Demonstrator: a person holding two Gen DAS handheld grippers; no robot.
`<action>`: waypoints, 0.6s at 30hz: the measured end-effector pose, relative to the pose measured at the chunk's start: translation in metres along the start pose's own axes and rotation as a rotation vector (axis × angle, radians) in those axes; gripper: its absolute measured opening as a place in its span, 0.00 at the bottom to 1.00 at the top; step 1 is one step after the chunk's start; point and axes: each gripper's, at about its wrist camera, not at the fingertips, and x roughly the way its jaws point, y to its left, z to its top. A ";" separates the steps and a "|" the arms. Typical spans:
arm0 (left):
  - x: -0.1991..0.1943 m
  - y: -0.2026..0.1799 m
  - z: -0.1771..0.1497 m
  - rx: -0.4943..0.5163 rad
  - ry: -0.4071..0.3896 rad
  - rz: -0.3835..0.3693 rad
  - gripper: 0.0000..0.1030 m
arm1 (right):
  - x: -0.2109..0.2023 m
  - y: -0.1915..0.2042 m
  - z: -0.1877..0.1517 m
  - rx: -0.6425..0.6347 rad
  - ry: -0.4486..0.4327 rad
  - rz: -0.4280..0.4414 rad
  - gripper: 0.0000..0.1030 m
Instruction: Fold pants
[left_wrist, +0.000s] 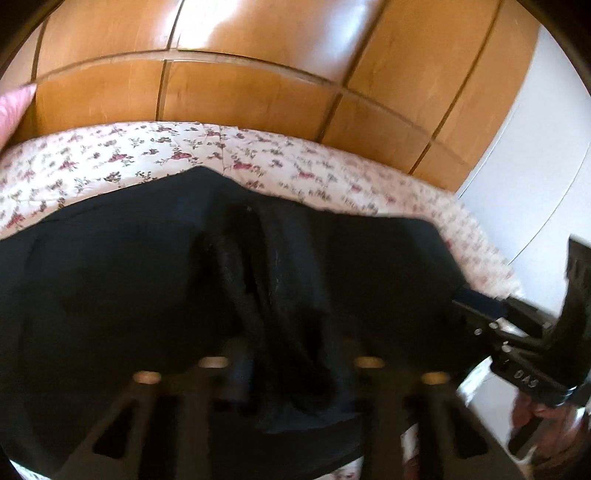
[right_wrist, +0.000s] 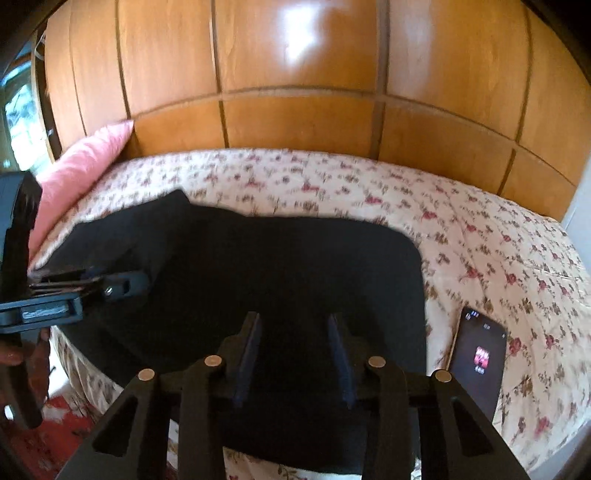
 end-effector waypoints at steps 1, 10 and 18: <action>-0.002 -0.003 -0.005 0.026 -0.011 0.011 0.22 | 0.004 0.001 -0.003 -0.012 0.020 -0.007 0.37; -0.019 -0.001 -0.022 0.071 -0.064 0.010 0.14 | 0.002 -0.007 -0.016 -0.041 0.083 -0.022 0.37; -0.022 0.009 -0.021 -0.015 -0.062 -0.001 0.27 | -0.009 -0.001 0.018 -0.037 -0.008 -0.024 0.37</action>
